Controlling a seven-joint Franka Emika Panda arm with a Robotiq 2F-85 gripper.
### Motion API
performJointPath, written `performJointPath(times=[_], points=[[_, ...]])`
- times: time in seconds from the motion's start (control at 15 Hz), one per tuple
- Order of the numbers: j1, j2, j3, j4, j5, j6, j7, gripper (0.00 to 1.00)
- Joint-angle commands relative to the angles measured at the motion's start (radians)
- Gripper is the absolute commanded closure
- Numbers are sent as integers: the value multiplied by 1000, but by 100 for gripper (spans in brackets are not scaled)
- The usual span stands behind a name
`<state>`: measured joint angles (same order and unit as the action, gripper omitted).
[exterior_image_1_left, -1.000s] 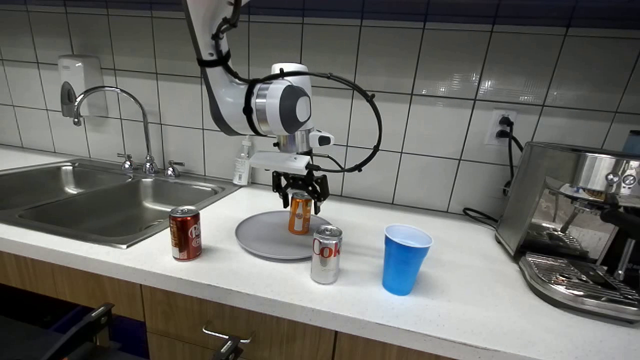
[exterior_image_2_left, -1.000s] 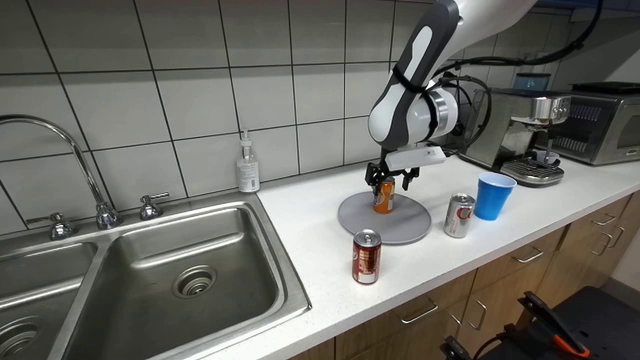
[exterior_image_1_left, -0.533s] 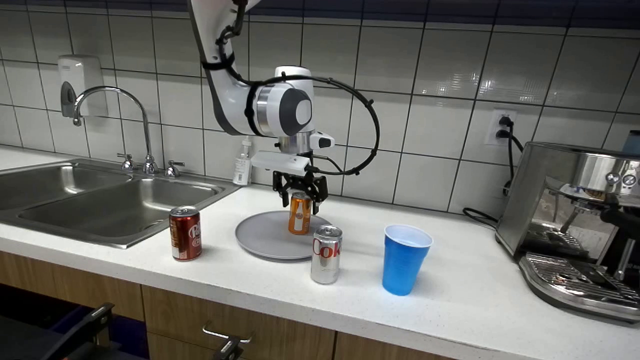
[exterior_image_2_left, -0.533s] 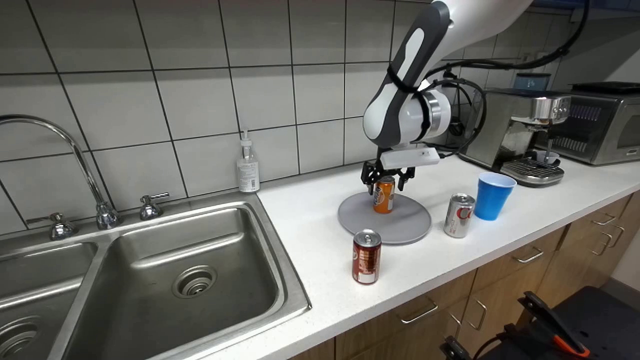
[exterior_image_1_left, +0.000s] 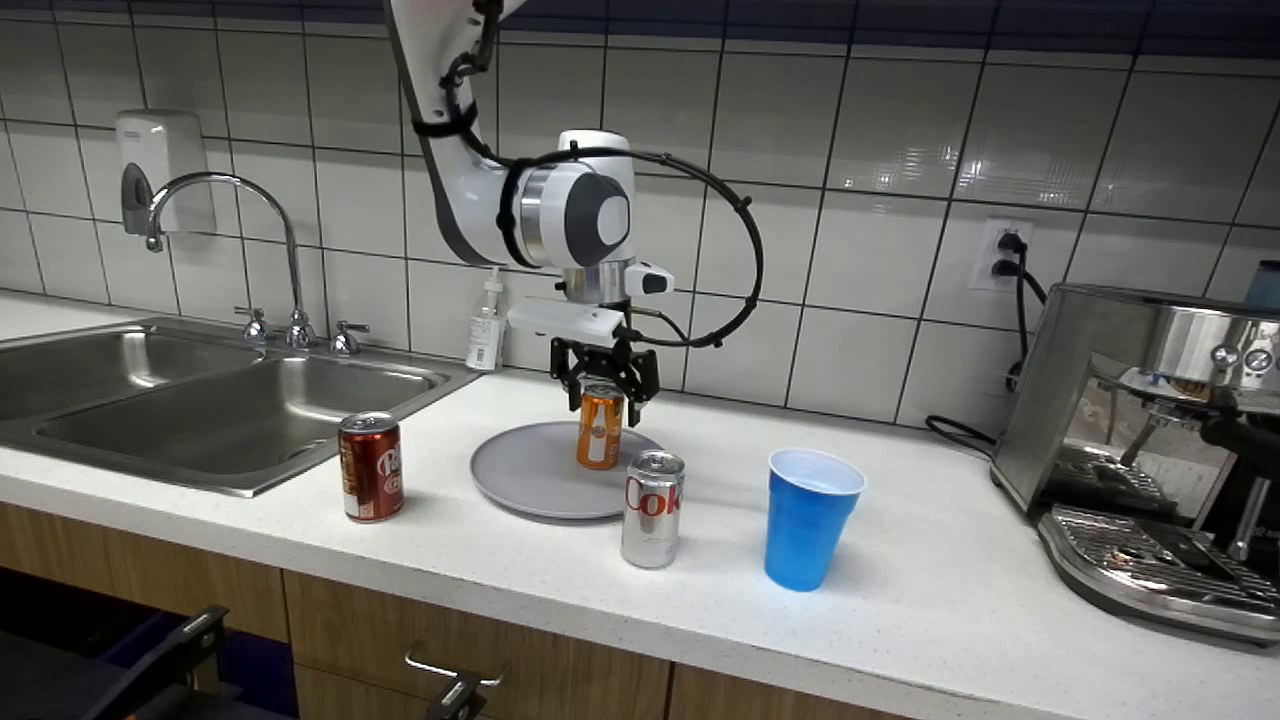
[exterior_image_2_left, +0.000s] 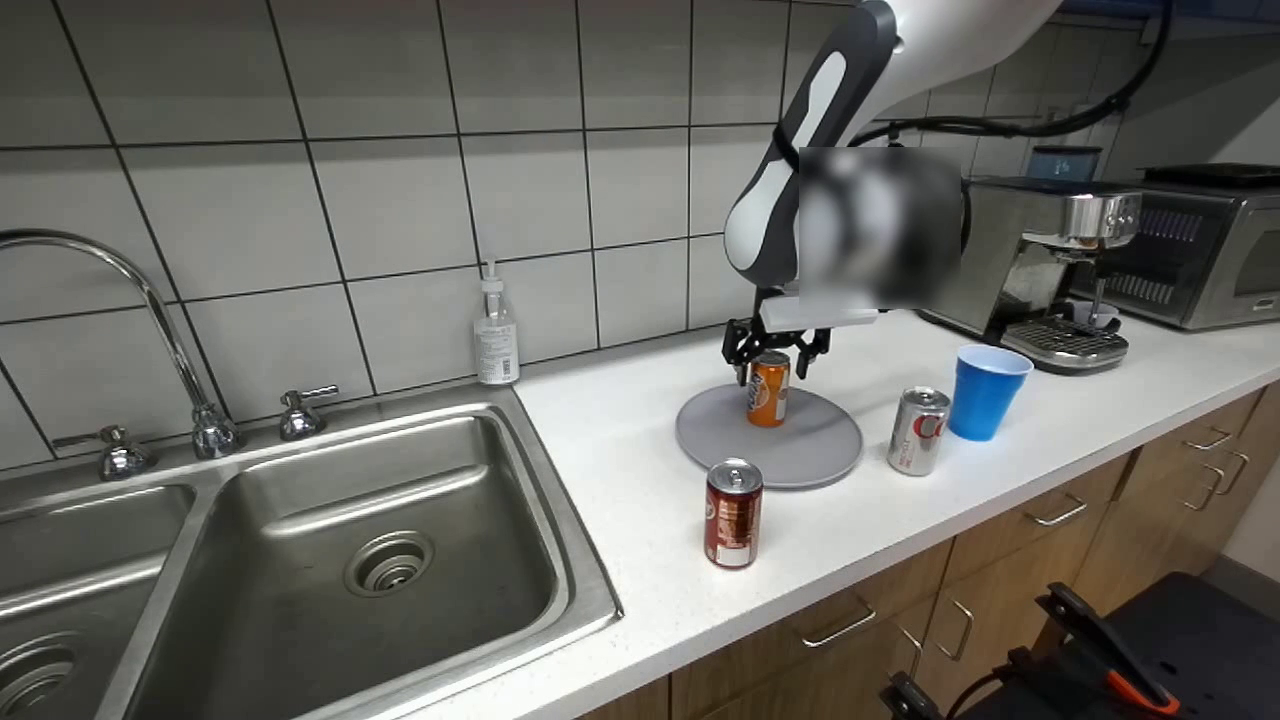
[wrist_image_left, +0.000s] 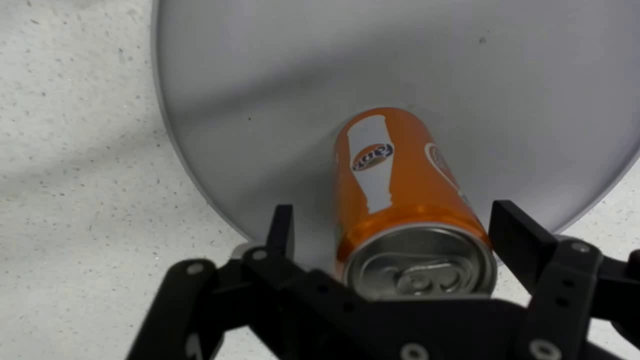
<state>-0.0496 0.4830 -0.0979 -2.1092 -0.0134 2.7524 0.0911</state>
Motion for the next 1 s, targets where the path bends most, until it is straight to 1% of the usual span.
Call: performJointPath(times=[0.0, 0.4, 0.47, 0.53, 0.6, 0.73, 0.8, 0.87, 0.93], points=[[-20, 8, 16, 41, 20, -65, -24, 0], [-23, 11, 23, 55, 29, -89, -28, 0], [-23, 12, 24, 57, 30, -90, -27, 25], [-23, 12, 24, 58, 31, -92, -28, 26], [-23, 12, 25, 58, 32, -93, -29, 32], [-23, 12, 26, 58, 34, -93, -29, 51], [-23, 13, 27, 58, 35, -93, -29, 58], [-23, 12, 28, 58, 37, -94, -29, 62], [-24, 10, 28, 56, 39, -93, -31, 62]])
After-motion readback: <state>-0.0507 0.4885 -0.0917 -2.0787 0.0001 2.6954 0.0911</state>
